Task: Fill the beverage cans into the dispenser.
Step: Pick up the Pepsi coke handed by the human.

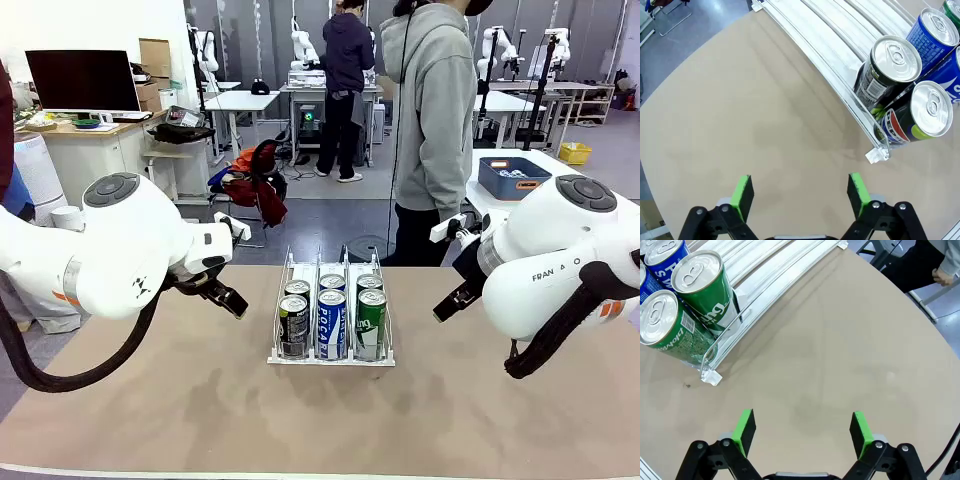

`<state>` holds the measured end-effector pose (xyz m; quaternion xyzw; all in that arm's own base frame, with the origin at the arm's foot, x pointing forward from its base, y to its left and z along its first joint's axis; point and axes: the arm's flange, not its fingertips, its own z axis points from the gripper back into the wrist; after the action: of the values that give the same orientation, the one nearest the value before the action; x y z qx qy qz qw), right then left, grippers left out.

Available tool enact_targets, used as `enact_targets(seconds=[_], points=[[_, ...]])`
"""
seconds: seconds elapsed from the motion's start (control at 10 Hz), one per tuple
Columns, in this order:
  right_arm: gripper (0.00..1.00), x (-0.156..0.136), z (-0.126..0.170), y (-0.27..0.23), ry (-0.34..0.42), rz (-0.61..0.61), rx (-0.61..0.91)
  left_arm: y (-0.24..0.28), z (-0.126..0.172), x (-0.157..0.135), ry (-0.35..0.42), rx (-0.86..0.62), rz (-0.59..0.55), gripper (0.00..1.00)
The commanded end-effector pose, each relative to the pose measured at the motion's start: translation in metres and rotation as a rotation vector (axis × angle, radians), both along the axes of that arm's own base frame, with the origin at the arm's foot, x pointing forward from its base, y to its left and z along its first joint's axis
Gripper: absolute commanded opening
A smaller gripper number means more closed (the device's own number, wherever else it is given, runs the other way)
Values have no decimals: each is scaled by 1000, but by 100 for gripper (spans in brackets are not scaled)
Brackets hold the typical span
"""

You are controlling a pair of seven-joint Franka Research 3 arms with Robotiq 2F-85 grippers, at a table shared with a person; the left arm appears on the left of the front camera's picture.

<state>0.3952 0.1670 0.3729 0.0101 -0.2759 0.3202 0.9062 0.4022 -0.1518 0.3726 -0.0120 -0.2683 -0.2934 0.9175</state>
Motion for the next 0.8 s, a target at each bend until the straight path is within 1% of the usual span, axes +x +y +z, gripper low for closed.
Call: enact_targets(seconds=[0.0, 0.7], points=[[100, 0, 0, 0, 0, 0, 0, 0, 0, 0, 0, 0, 0, 100], [100, 0, 0, 0, 0, 0, 0, 0, 0, 0, 0, 0, 0, 100]])
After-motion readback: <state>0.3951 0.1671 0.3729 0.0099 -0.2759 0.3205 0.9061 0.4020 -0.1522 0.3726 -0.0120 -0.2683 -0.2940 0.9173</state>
